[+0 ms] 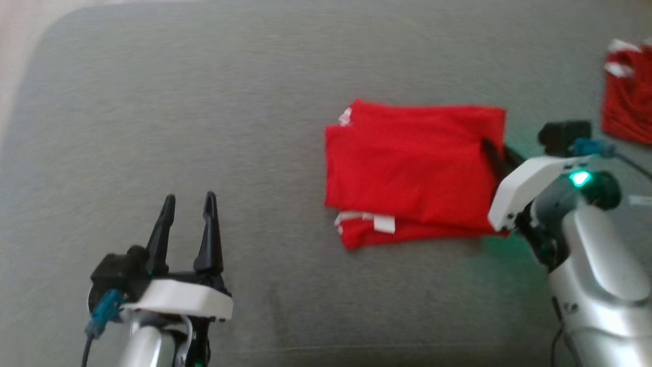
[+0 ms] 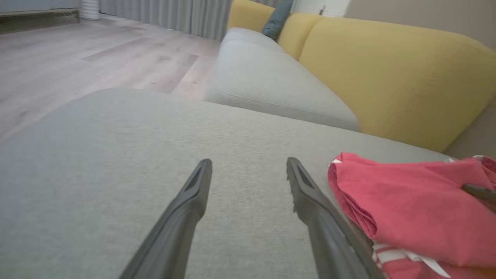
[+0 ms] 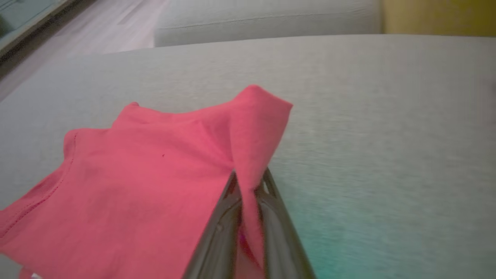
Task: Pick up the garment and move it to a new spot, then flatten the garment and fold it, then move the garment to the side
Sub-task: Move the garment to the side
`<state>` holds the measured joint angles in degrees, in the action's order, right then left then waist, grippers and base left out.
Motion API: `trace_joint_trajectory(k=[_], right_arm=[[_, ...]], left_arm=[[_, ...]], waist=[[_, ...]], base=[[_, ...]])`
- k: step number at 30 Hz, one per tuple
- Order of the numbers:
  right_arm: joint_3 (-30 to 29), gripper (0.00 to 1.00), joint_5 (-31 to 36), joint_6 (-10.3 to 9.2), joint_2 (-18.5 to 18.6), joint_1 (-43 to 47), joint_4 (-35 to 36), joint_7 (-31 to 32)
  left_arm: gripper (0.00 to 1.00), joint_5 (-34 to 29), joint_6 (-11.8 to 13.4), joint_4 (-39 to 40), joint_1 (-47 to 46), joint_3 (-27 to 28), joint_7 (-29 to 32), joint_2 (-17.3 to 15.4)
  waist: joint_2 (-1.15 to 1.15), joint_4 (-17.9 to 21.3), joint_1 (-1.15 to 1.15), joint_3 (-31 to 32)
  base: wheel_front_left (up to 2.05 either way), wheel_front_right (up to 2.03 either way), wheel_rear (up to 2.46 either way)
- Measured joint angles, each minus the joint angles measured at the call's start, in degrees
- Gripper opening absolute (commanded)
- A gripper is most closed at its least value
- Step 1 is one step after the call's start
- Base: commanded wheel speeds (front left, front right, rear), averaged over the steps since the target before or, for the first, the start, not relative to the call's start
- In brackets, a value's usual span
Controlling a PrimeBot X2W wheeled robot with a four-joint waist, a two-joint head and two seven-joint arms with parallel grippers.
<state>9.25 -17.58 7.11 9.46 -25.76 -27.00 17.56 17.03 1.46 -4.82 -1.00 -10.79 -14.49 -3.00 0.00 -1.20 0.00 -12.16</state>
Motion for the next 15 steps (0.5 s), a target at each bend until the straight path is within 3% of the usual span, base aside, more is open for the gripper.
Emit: trace_joint_trajectory(k=[15], right_arm=[[-2.82, 0.0, 1.03, 0.0, -1.53, -3.85, 4.3, -1.96]], left_arm=[[1.0, -3.87, -1.51, 0.89, -8.3, -0.1, -0.15, -1.49]], waist=[[0.0, 17.69, 0.01, -7.66]], base=[[0.0, 0.0, 0.0]])
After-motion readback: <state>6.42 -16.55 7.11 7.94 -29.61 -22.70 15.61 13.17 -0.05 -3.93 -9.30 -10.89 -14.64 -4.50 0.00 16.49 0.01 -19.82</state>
